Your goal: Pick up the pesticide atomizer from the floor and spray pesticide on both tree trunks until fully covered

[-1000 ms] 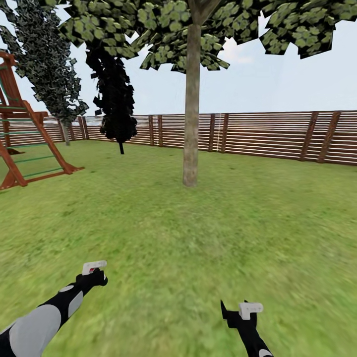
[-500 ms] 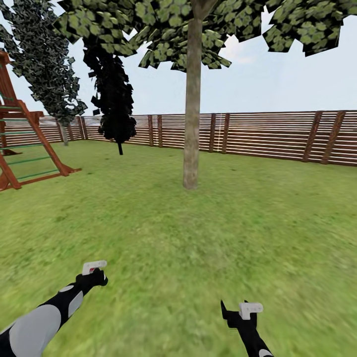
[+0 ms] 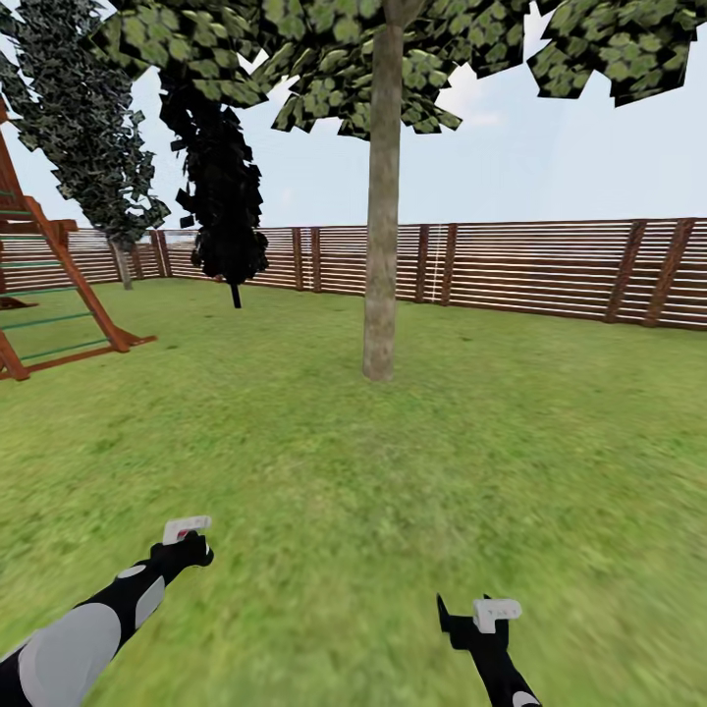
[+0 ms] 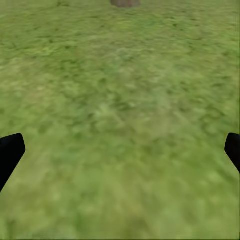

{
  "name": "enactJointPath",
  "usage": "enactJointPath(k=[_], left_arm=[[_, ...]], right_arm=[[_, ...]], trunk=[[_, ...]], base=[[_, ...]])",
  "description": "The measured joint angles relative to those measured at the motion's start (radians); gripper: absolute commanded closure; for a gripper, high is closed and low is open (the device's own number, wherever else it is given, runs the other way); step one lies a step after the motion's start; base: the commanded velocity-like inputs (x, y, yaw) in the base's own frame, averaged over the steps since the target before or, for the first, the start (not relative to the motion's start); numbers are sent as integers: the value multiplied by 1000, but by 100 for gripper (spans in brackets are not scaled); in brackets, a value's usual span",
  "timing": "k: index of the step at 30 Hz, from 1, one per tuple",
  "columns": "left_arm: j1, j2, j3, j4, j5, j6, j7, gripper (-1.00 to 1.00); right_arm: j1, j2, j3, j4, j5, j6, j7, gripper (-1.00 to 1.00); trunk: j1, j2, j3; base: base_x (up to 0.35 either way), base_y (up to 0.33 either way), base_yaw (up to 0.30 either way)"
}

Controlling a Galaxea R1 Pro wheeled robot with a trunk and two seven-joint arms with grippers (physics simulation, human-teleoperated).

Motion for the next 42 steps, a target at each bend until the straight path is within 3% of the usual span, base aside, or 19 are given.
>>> enactJointPath(k=[42], left_arm=[[0, 0, 0, 0, -1, 1, -2, 100]], right_arm=[[0, 0, 0, 0, 0, 0, 0, -100]], trunk=[[0, 0, 0]], base=[[338, 0, 0]])
